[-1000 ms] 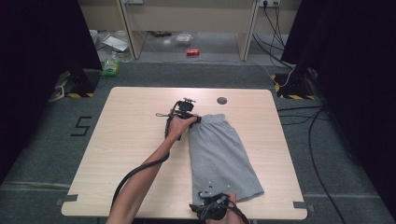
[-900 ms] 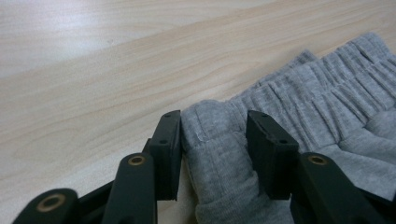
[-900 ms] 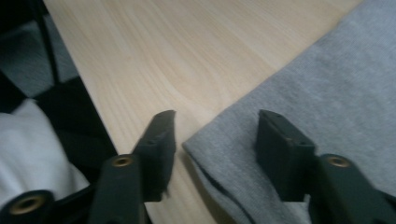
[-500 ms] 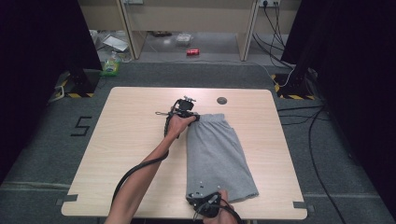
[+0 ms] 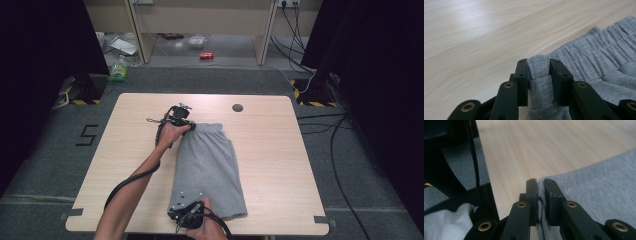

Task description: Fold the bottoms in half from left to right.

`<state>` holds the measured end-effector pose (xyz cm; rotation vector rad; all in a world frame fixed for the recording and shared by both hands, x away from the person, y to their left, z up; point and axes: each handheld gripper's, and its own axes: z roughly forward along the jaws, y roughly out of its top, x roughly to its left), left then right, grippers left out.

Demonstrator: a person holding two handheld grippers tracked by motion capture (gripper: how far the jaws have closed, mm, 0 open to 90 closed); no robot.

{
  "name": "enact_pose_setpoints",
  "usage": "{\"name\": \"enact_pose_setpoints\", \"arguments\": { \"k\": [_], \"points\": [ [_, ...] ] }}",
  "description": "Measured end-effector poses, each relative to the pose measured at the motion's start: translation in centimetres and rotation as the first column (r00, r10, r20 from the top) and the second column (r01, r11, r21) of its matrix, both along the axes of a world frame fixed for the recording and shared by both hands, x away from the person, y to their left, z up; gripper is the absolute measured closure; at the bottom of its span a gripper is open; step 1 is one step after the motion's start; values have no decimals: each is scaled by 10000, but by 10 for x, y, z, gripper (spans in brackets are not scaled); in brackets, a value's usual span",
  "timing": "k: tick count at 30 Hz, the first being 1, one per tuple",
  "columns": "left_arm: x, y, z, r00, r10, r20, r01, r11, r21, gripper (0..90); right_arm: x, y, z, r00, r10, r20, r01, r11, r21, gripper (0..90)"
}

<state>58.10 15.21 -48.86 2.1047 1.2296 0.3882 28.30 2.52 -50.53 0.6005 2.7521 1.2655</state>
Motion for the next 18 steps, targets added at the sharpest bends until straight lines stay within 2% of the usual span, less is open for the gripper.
{"name": "enact_pose_setpoints", "arguments": {
  "k": [1, 3, 4, 5, 6, 8, 11, 14, 16, 18],
  "points": [
    [-1, 5, 0, 10000, 44, -15, -44, 10000, -9, 686, -1, 5, 0, 9994, -108, -315, 111, 9999, 80, 822],
    [-2, 12, 0, 10000, 95, -14, -95, 10000, 31, 686, 1, 14, 0, 9995, 67, -303, -61, 9998, 188, 821],
    [-2, 16, 1, 9999, 126, -42, -126, 9999, -30, 686, 2, 17, 0, 9997, 214, -153, -211, 9996, 206, 821],
    [-3, 18, 0, 9999, 142, -48, -142, 9999, -79, 685, 0, 21, 0, 9991, 98, -416, -89, 9997, 213, 819],
    [-3, 21, 0, 9998, 190, -73, -192, 9996, -192, 683, 1, 23, -1, 9993, 200, -317, -192, 9995, 251, 816],
    [-3, 22, -1, 9996, 235, -132, -239, 9992, -310, 667, 3, 28, -2, 9990, 135, -418, -121, 9994, 334, 774],
    [-3, 21, -3, 9993, 368, -119, -373, 9983, -448, 634, 4, 28, -3, 9946, 58, -1035, 3, 9982, 594, 654],
    [-3, 23, -4, 9987, 500, -77, -504, 9967, -638, 590, 6, 24, 2, 9940, 134, -1088, -33, 9957, 925, 586],
    [-3, 27, -2, 9971, 746, -114, -754, 9921, -1002, 542, 9, 18, 9, 9935, -20, -1140, 146, 9939, 1090, 572],
    [-4, 31, -1, 9959, 888, -143, -899, 9868, -1346, 512, 16, 10, 17, 9957, -198, -910, 311, 9918, 1239, 564]
  ]
}}
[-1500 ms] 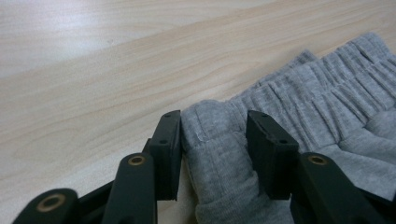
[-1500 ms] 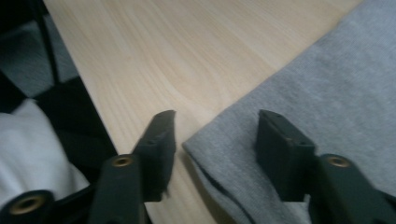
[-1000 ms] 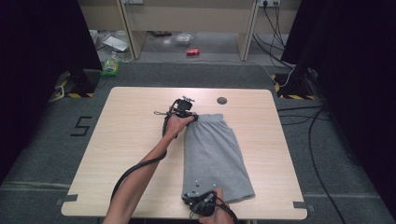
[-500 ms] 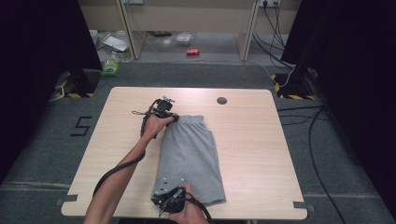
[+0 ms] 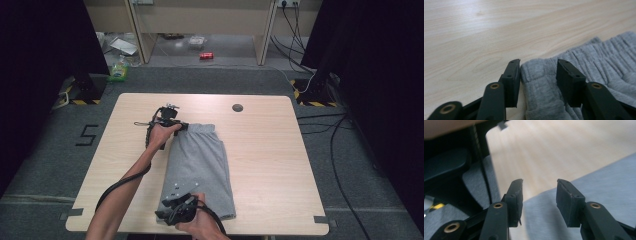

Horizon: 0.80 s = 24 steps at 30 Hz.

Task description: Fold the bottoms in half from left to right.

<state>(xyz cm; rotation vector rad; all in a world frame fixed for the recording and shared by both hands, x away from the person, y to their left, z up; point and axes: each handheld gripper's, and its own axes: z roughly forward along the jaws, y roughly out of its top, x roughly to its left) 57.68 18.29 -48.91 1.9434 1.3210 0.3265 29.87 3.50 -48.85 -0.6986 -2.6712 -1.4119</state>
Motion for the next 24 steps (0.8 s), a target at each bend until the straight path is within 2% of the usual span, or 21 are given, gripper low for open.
{"name": "enact_pose_setpoints", "arguments": {
  "k": [3, 7, 11, 14, 17, 19, 21, 24],
  "points": [
    [-2, 4, 4, 10000, 36, 20, -35, 9998, -171, 469, 14, -19, 13, 9969, -623, 480, 620, 9980, 78, 558],
    [-3, 9, 8, 10000, 85, -26, -86, 9996, -273, 438, 39, -49, 26, 9802, -1705, 1006, 1702, 9853, 117, 557],
    [-5, 12, 8, 9999, 137, -69, -140, 9990, -434, 407, 60, -75, 28, 9634, -2472, 1039, 2488, 9686, -23, 556],
    [-7, 14, 8, 9998, 187, -102, -193, 9979, -622, 396, 75, -93, 25, 9486, -3032, 903, 3054, 9522, -107, 558],
    [-7, 17, 8, 9991, 324, -278, -341, 9975, -624, 379, 87, -105, 22, 9371, -3413, 724, 3426, 9395, -59, 555],
    [-8, 19, 7, 9989, 317, -341, -341, 9967, -732, 377, 95, -112, 20, 9286, -3643, 710, 3656, 9308, -58, 547],
    [-9, 19, 6, 9990, 242, -365, -266, 9975, -662, 374, 101, -117, 18, 9214, -3835, 624, 3849, 9229, -112, 531],
    [-11, 20, 4, 9989, 216, -405, -245, 9970, -735, 365, 111, -125, 16, 9117, -4041, 747, 4063, 9136, -162, 518]
  ]
}}
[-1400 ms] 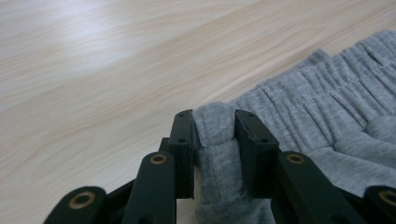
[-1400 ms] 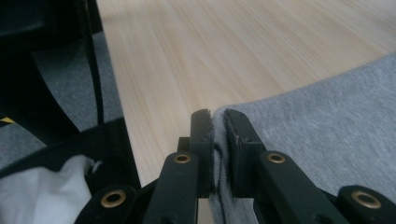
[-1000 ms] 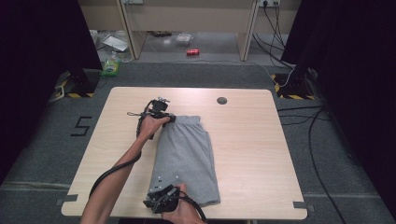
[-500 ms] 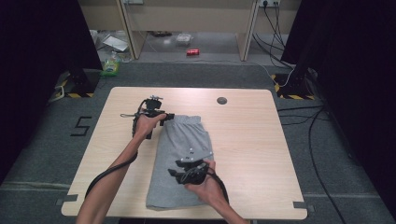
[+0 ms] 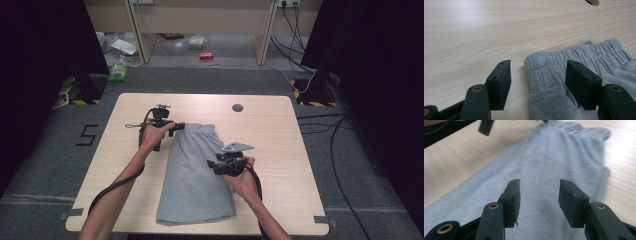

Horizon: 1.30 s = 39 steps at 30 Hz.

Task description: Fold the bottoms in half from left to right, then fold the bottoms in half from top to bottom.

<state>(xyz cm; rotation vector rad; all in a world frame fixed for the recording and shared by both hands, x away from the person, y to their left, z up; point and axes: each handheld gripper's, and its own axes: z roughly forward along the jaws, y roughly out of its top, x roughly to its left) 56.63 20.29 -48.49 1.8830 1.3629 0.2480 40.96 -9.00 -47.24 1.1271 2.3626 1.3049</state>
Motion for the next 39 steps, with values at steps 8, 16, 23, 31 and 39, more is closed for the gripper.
{"name": "enact_pose_setpoints", "arguments": {
  "k": [8, 16, 23, 31, 39],
  "points": [
    [-1, 3, -3, 9999, 141, -60, -141, 9999, -20, 348, 22, -10, -5, 9983, -585, -47, 585, 9982, -150, 513],
    [-1, 0, -4, 9999, 152, -77, -151, 9999, 18, 345, 46, -15, -8, 9935, -1126, -194, 1123, 9936, -156, 496],
    [1, 0, -6, 9996, 234, -150, -234, 9997, 2, 340, 66, -18, -5, 9891, -1453, -234, 1450, 9893, -128, 480],
    [3, -2, -8, 9993, 271, -241, -271, 9996, 19, 330, 84, -18, -13, 9828, -1763, -556, 1756, 9843, -168, 464],
    [3, -3, -8, 9992, 313, -232, -312, 9995, 54, 325, 98, -10, -12, 9814, -1821, -615, 1815, 9833, -155, 458]
  ]
}}
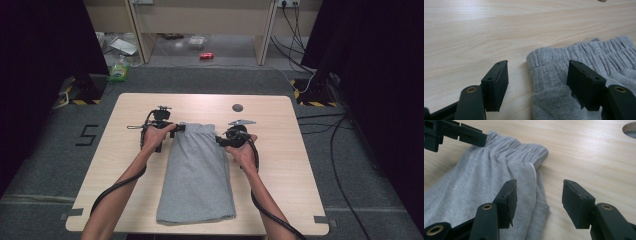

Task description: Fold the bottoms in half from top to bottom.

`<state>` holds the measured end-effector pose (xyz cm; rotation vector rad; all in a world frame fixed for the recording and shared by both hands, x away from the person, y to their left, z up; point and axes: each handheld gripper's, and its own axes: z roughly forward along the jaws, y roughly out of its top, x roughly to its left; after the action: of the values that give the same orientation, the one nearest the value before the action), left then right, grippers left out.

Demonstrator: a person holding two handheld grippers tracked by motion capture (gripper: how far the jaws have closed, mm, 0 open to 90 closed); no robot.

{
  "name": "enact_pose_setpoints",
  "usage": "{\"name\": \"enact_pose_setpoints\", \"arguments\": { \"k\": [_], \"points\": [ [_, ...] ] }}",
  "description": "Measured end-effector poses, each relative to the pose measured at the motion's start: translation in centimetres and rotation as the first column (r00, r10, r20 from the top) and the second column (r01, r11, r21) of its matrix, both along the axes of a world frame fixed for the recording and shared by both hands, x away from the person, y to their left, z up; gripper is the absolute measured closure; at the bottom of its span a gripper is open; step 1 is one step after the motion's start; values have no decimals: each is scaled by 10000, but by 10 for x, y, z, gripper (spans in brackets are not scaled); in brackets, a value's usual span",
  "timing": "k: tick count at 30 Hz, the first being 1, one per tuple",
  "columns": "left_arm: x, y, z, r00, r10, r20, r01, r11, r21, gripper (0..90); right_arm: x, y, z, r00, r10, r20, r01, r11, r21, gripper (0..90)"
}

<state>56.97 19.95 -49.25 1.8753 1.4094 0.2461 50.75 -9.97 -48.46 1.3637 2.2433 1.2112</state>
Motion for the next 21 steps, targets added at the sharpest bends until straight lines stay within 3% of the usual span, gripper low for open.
{"name": "enact_pose_setpoints", "arguments": {
  "k": [13, 21],
  "points": [
    [2, 1, -2, 10000, 85, -37, -86, 9998, -186, 324, 21, 20, 2, 9999, -107, -9, 107, 9999, -32, 434],
    [5, -1, -4, 9999, 110, -116, -113, 9997, -202, 330, 31, 25, -6, 9989, -192, -438, 185, 9997, -165, 435]
  ]
}}
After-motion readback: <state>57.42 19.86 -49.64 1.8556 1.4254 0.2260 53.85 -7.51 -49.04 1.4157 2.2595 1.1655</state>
